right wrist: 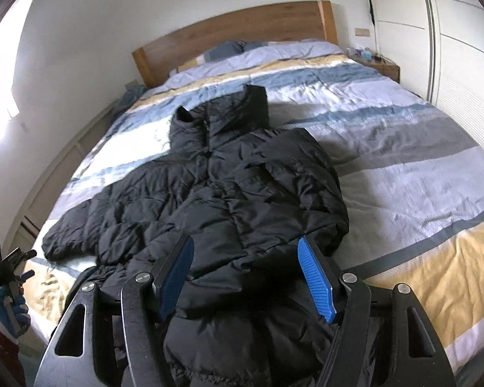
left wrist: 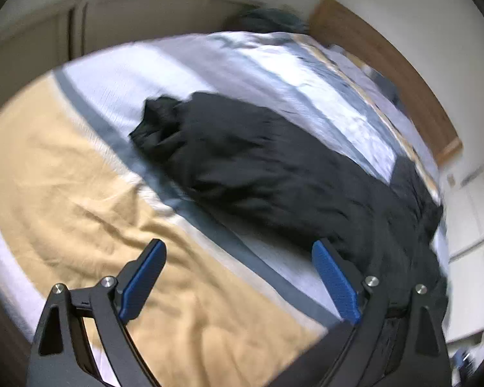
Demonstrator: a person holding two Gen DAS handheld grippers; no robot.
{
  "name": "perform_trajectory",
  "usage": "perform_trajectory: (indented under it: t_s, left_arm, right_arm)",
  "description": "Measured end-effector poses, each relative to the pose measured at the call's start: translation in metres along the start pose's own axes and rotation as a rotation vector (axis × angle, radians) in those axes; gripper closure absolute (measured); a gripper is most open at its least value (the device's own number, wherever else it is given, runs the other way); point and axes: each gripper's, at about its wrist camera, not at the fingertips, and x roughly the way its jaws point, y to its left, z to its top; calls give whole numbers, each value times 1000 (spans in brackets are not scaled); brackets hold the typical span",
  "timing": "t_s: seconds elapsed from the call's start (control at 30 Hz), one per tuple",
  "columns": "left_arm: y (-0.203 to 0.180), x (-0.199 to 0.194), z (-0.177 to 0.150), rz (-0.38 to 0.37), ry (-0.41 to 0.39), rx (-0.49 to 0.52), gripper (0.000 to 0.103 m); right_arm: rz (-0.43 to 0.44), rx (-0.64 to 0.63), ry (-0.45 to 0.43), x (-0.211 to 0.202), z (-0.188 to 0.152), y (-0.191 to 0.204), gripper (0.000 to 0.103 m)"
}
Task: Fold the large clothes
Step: 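Lift the sleeve with the left tool, fold it over the body, release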
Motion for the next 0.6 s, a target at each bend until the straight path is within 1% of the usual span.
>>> perform_trajectory:
  t_s: [0.07,0.17,0.27,0.43,0.47,0.53,0.6]
  left_arm:
    - [23,20,12,-28,13,-74,11]
    - [41,45,23,-66,31,-155,12]
    - [57,69,33,-79,49,-223,12]
    - [74,88,50,-155,16,-341,13]
    - [75,90,54,-166,14,-356,15]
    - [77,97,61,-189,15,-392,27]
    - [80,101,66,-223,21,-429,55]
  right_arm:
    - [-19,10,17,11,1,-2,37]
    - [-46,23,41,25,3,-5,37]
    - [-79,21,63,36,4,-7,37]
    - [-117,33,75,44,9,-14,37]
    - [-120,36,74,44,11,-15,37]
    - [-130,42,68,43,13,-16,37]
    - [-134,49,63,40,15,-17,37]
